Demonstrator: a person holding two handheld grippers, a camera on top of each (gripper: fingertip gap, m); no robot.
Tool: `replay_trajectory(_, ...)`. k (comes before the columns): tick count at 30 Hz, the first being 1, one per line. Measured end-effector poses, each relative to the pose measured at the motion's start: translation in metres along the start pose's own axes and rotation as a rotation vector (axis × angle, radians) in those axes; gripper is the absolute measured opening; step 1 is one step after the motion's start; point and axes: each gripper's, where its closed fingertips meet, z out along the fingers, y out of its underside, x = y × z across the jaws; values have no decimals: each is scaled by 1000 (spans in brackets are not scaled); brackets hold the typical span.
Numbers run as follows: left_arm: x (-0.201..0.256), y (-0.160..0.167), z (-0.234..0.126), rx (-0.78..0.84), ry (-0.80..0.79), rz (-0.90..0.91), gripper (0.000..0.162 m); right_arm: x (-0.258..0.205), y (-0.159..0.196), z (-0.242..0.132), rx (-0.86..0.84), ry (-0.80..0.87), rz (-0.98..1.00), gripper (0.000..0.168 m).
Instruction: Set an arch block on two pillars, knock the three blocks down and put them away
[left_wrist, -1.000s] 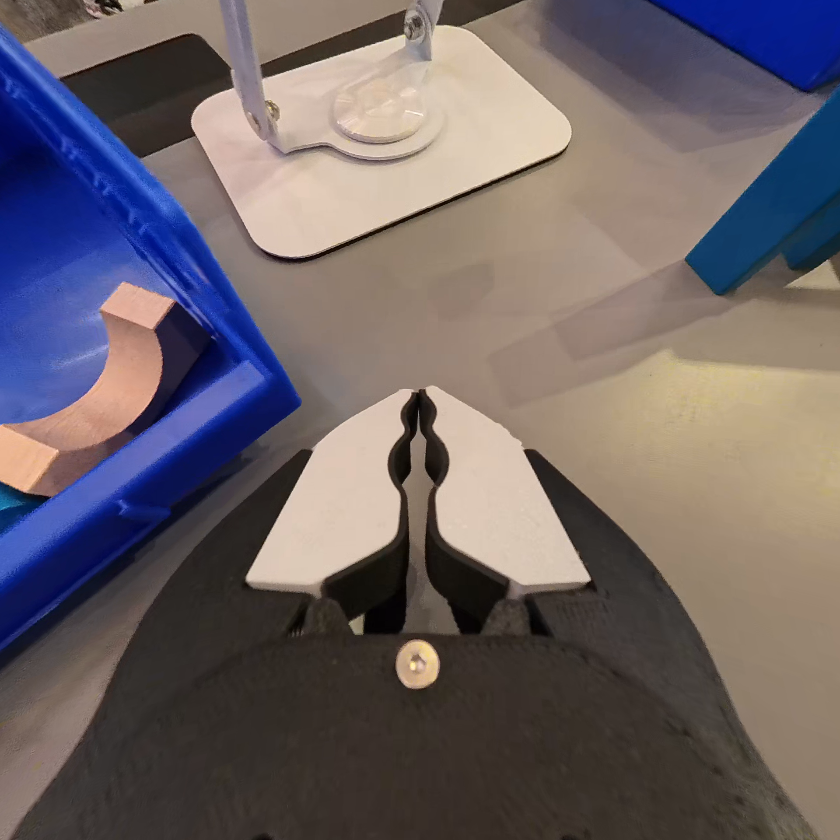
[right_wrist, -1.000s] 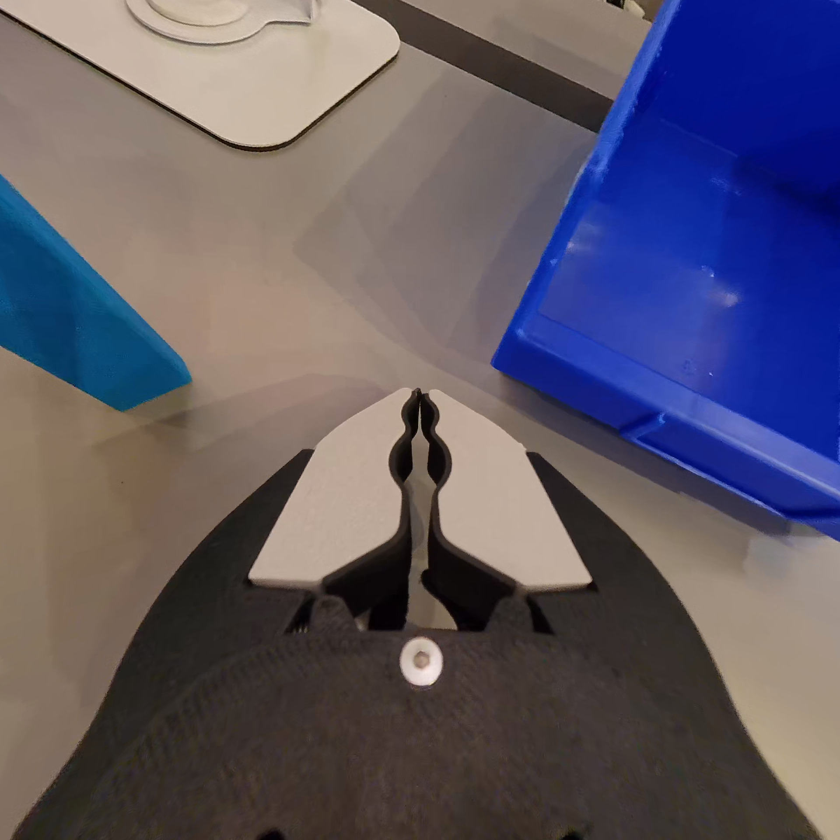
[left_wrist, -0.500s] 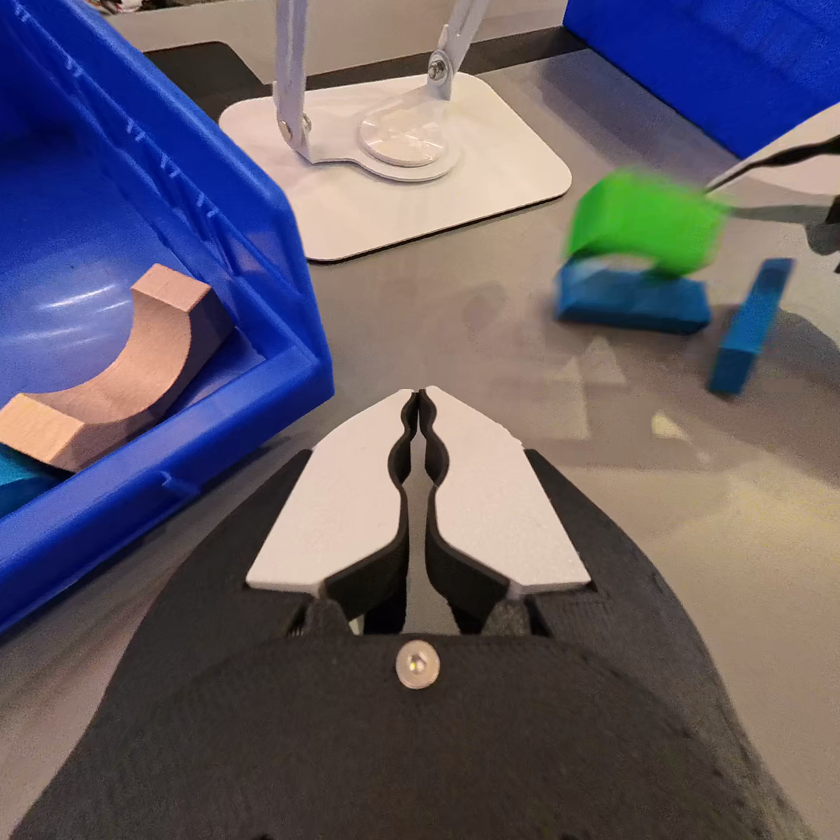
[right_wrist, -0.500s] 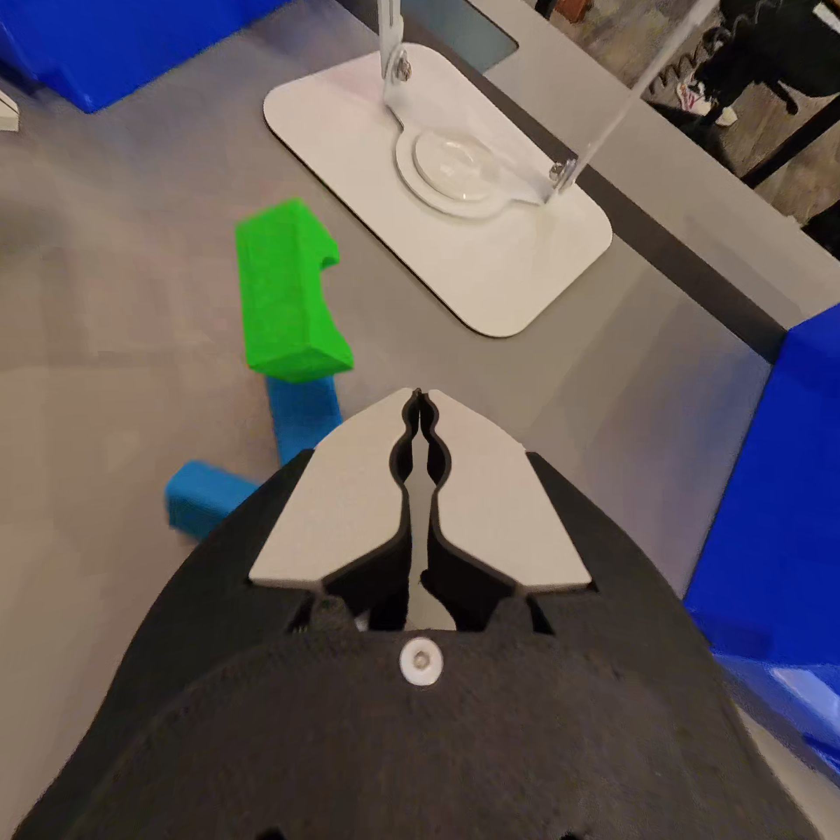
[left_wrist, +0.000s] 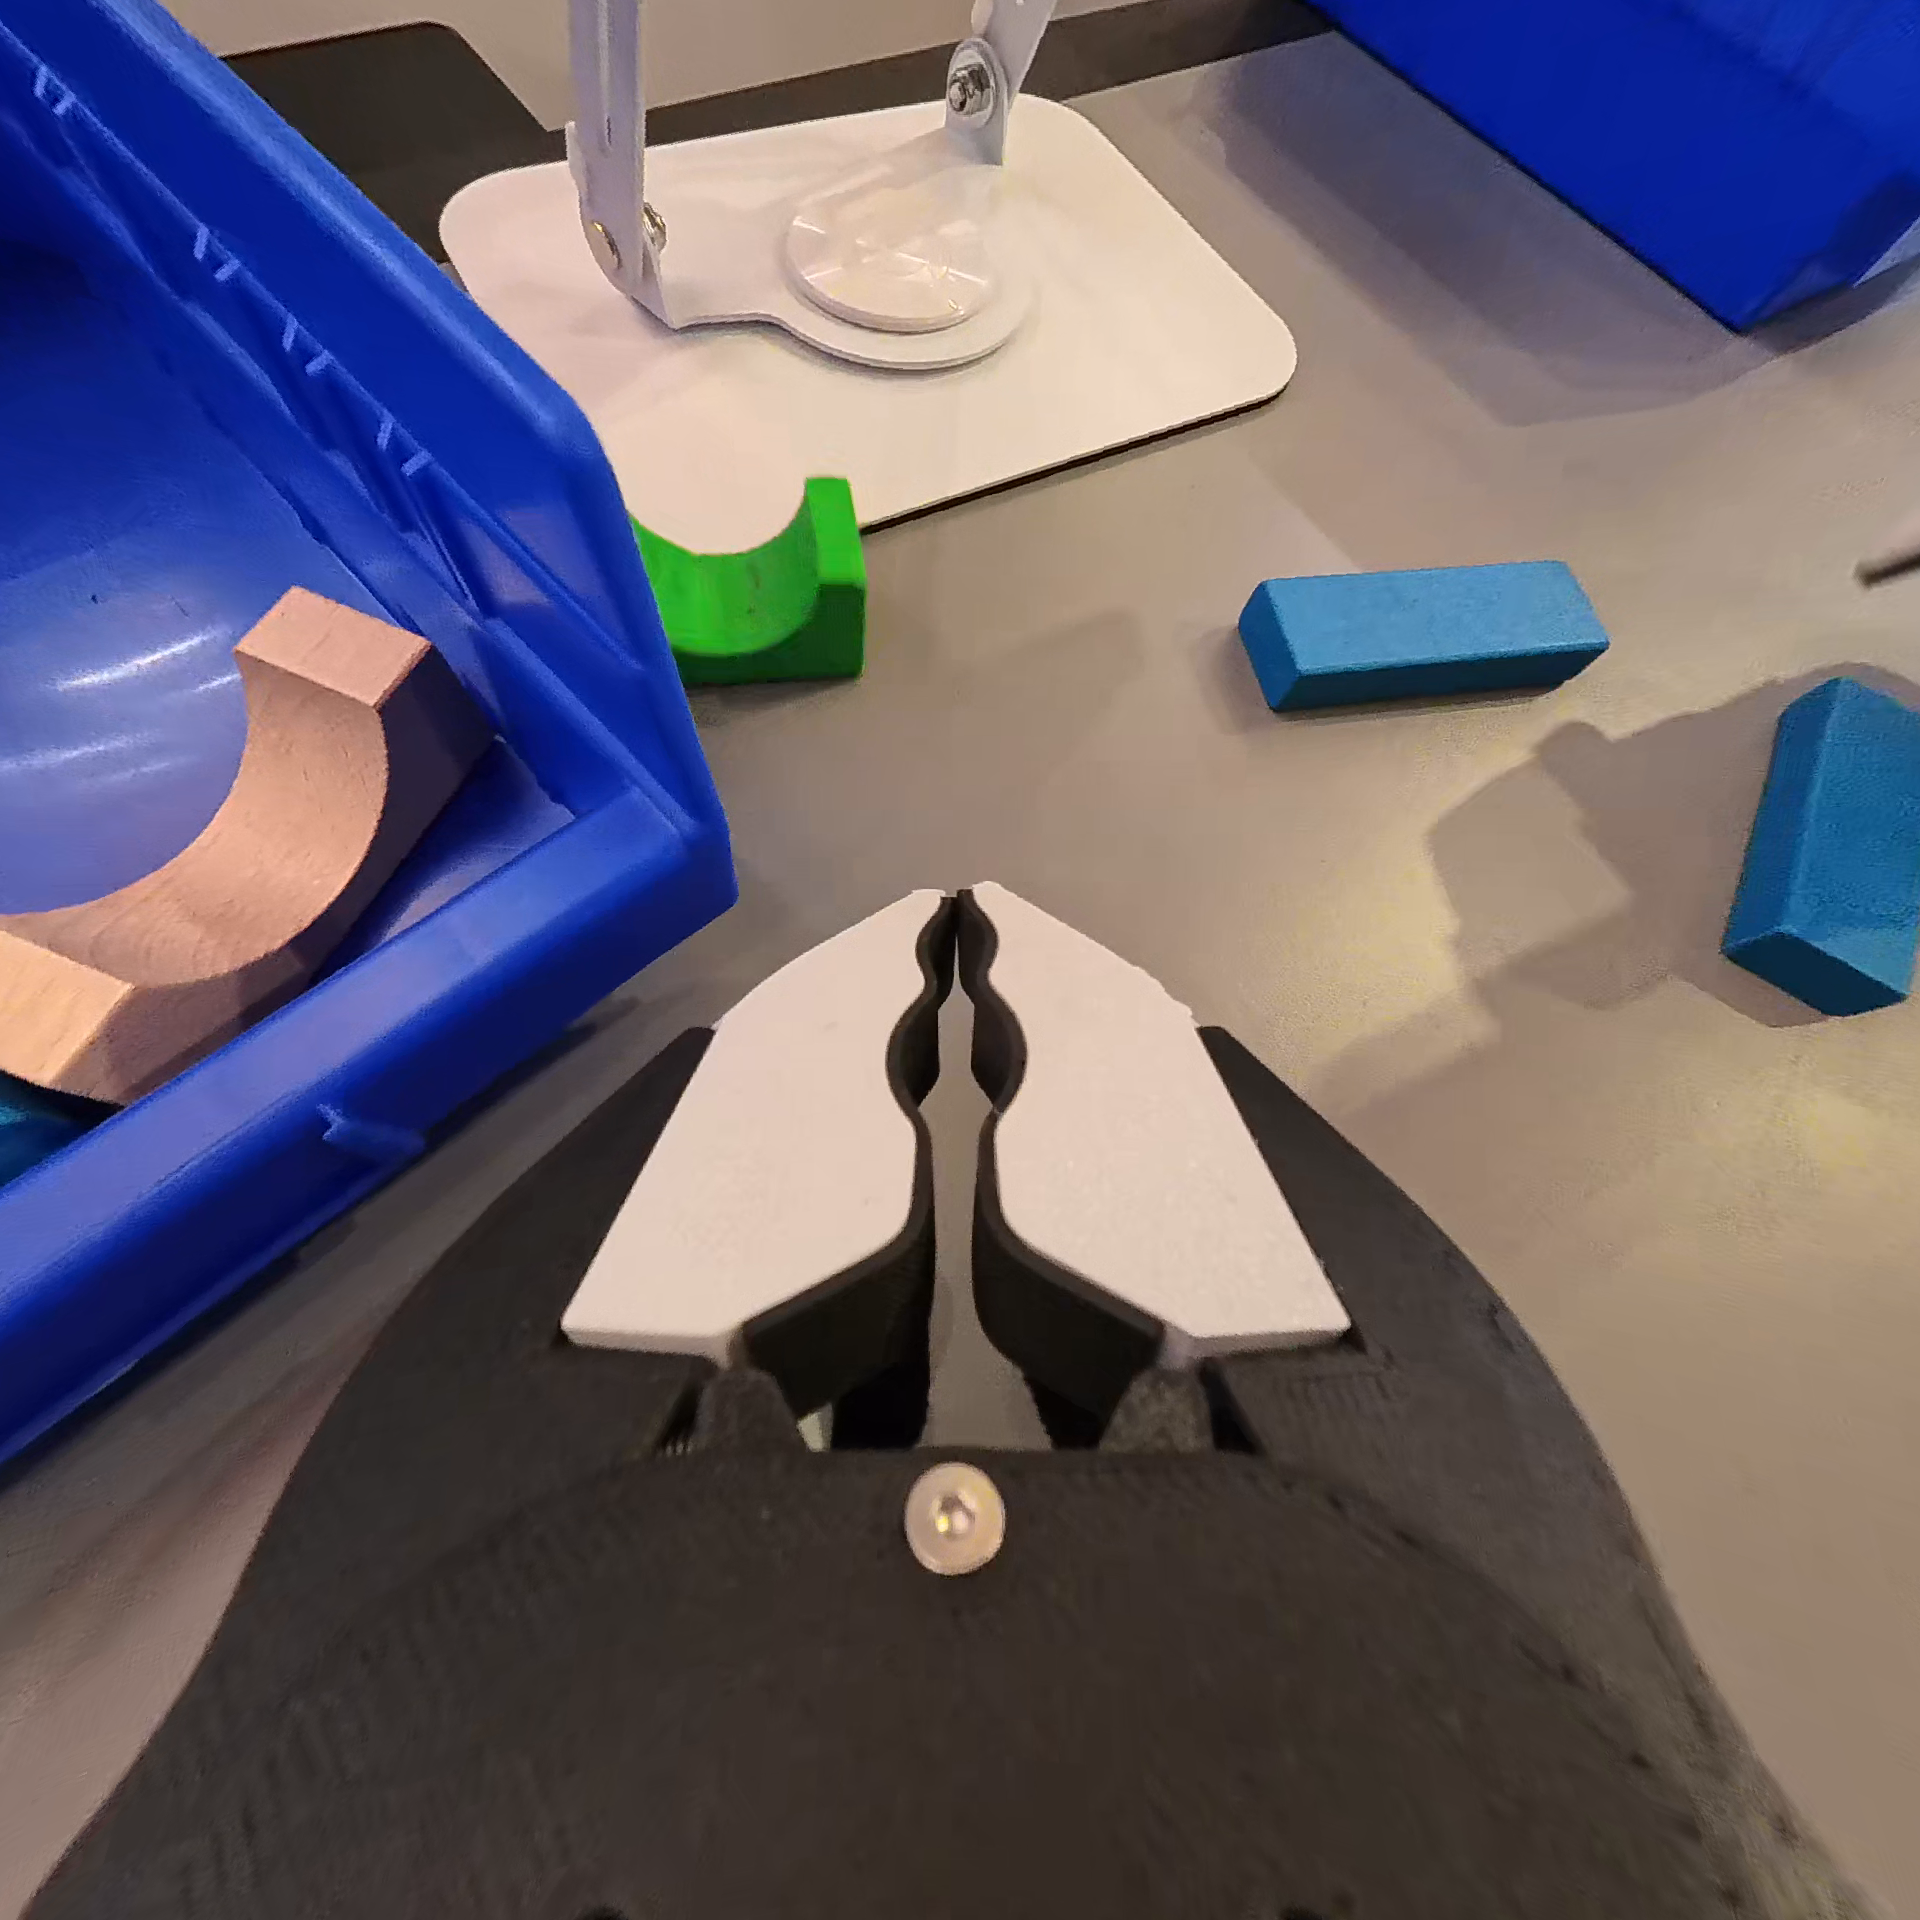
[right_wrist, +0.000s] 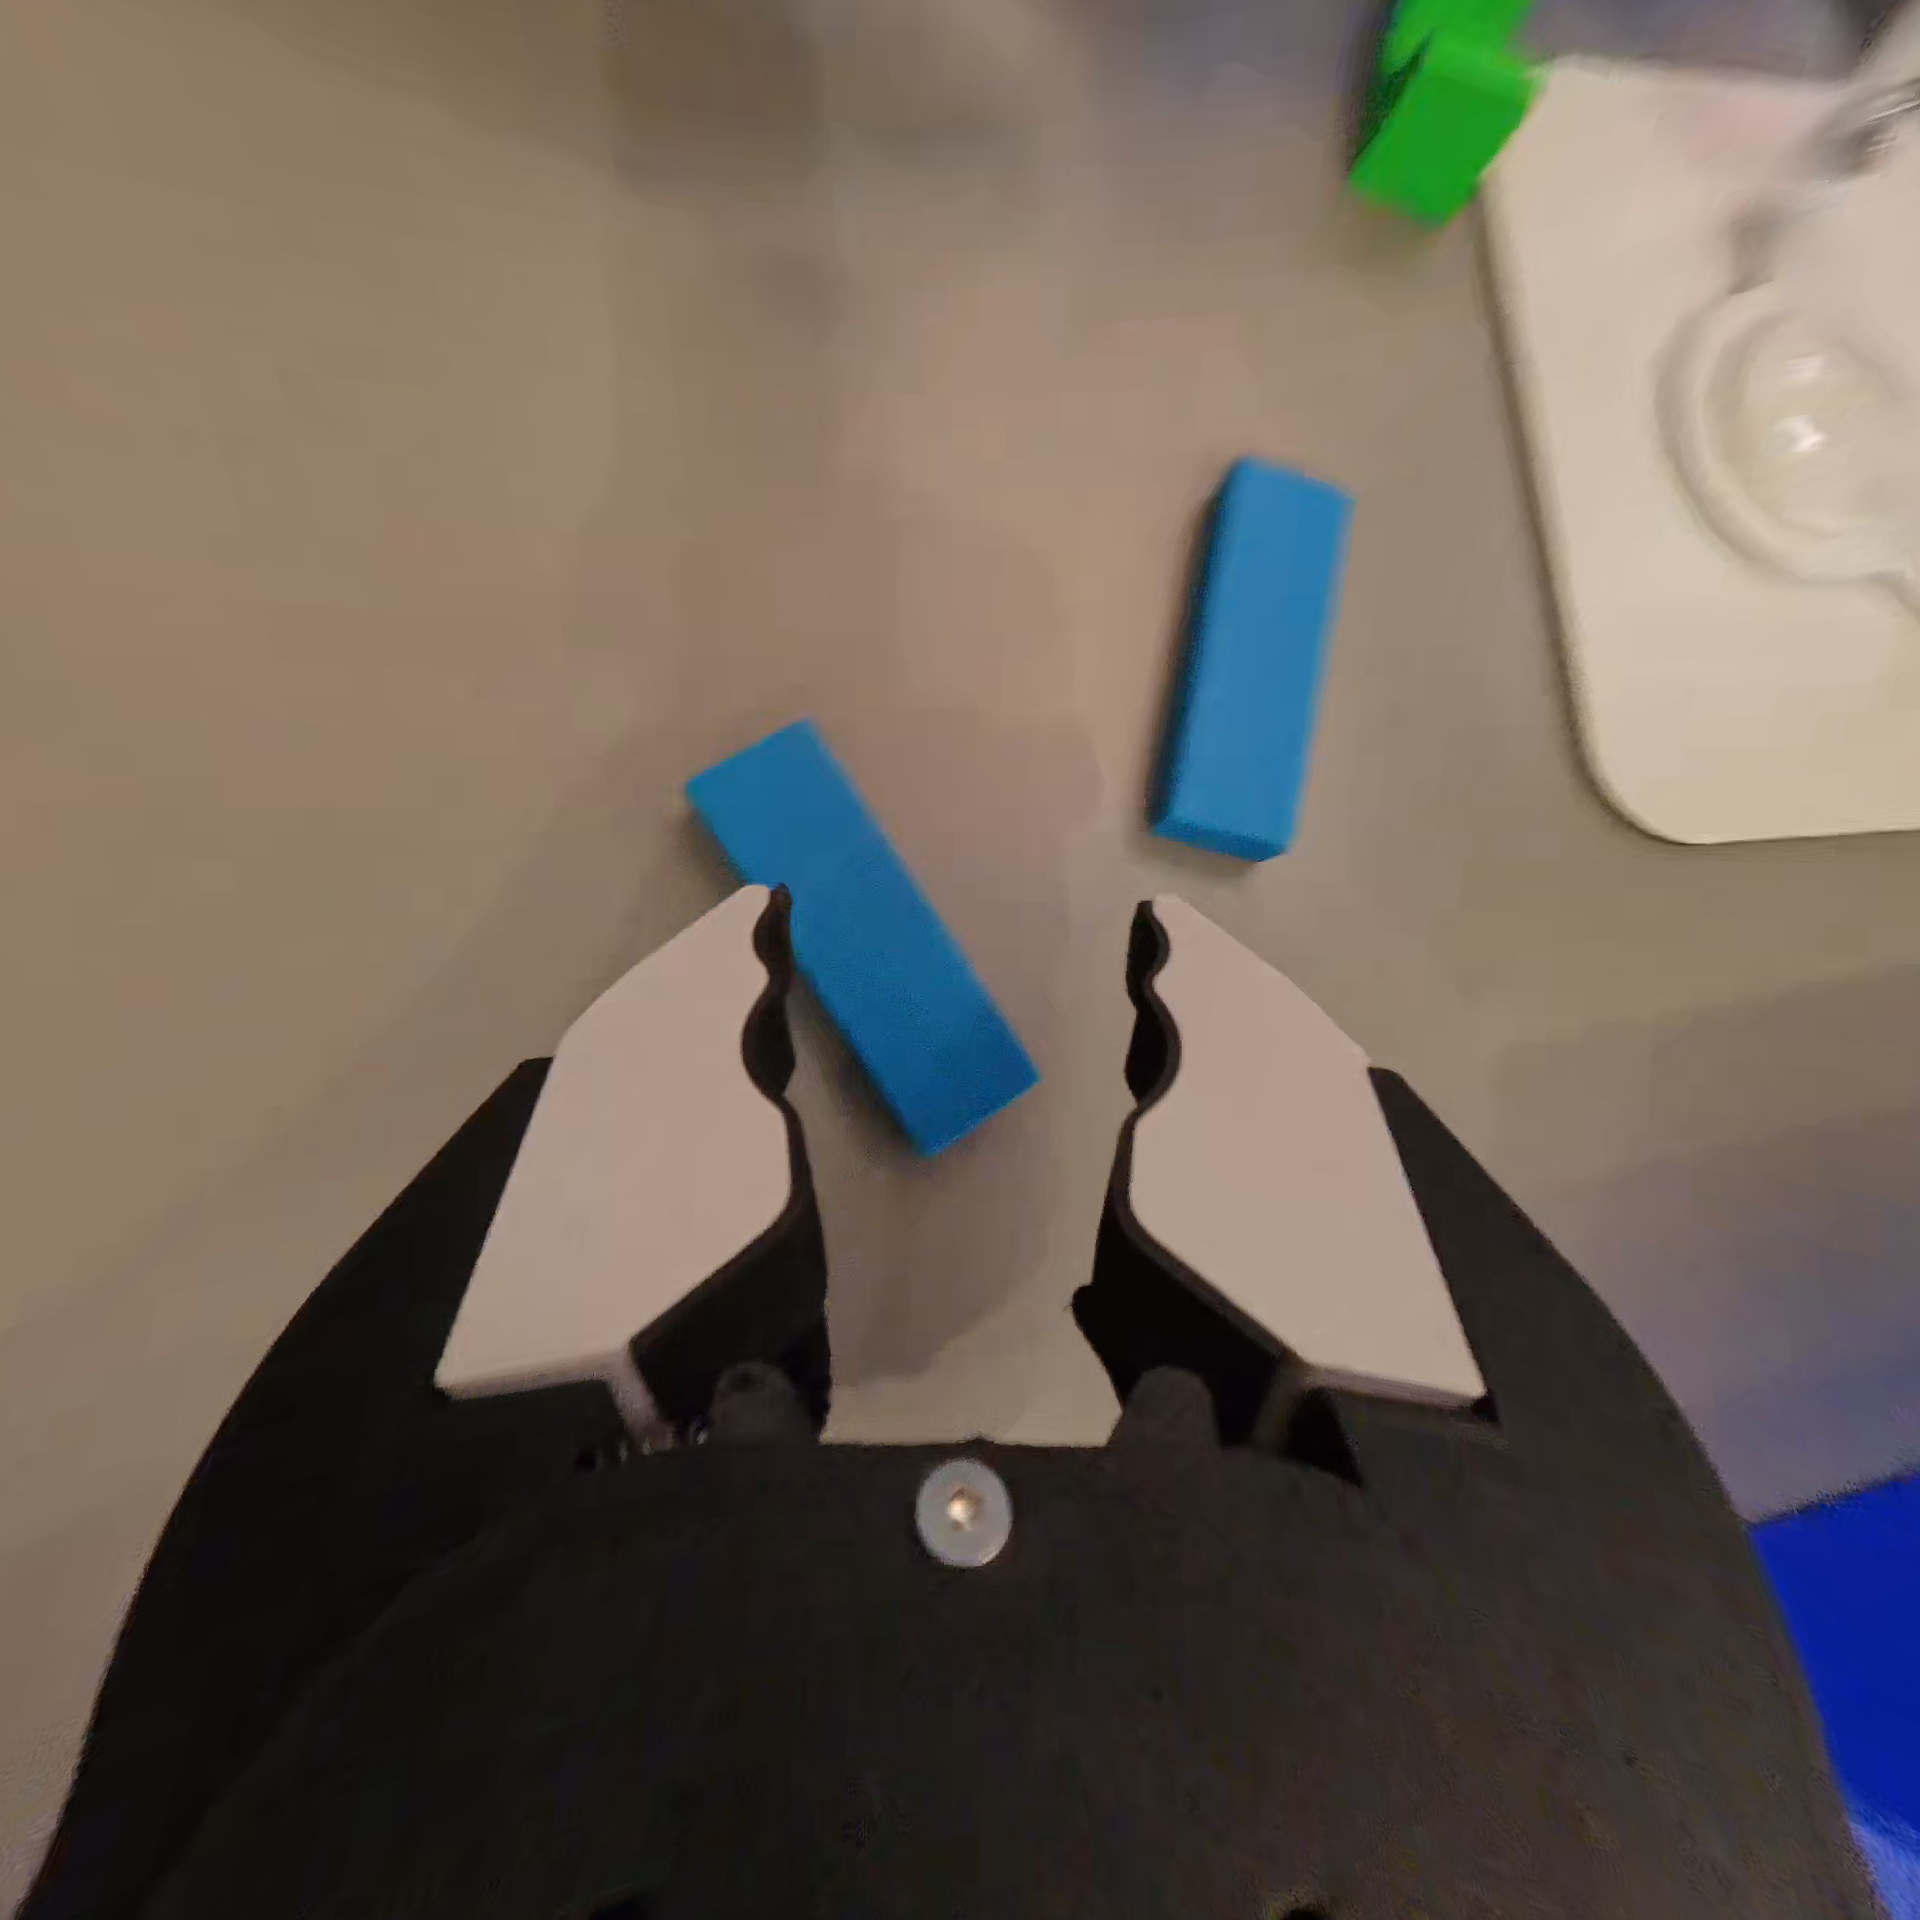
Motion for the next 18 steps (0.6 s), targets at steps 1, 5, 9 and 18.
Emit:
replay_trajectory(1, 0, 0, 0, -1, 1, 0, 0, -8, 7, 3, -53, -42, -33, 66)
replay_trajectory(5, 1, 1, 1, -9, 2, 10, 0, -21, 20, 22, -147, -125, -129, 66)
replay_trajectory(9, 2, 1, 1, -8, 6, 17, 0, -23, 14, 30, -141, -171, -101, 37)
replay_trajectory(18, 3, 2, 2, -19, 6, 20, 0, 63, -18, -69, 149, 180, 252, 35)
